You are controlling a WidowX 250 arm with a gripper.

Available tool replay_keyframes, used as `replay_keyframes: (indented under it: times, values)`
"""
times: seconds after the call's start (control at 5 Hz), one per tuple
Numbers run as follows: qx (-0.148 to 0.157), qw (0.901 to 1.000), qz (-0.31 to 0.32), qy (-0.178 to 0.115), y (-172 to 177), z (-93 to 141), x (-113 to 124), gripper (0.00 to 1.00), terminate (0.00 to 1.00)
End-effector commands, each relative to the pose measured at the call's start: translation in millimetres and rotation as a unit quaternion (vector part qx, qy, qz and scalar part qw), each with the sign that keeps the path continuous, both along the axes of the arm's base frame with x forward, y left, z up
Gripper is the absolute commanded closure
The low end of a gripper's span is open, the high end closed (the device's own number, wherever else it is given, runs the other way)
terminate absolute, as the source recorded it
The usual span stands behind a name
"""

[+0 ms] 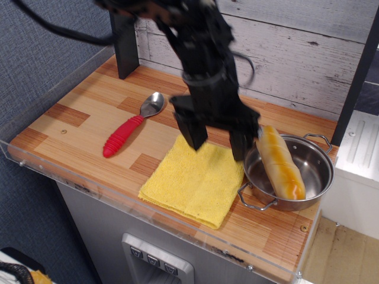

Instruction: Move yellow cloth and silver bowl closer to right edge of table.

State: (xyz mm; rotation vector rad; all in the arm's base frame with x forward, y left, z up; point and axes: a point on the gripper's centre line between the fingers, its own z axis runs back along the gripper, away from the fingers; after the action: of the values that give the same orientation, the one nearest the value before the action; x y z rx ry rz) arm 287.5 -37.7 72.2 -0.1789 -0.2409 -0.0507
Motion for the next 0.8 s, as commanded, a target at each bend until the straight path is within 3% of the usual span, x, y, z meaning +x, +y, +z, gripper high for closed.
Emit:
replay_keyframes:
  times: [0.0,0.2,0.4,0.6]
  values:
    - [-0.01,0.9983,0.011,-0.055,8.3,26.4,0.1,0.0,0.0]
    - [-0.016,0.9938,0.006,-0.11,9.3,58.5,2.8,0.0,0.0]
    - [-0.019,0.9907,0.017,-0.134,14.0,69.5,2.8,0.0,0.0]
    - [-0.019,0.9907,0.017,-0.134,14.0,69.5,2.8,0.0,0.0]
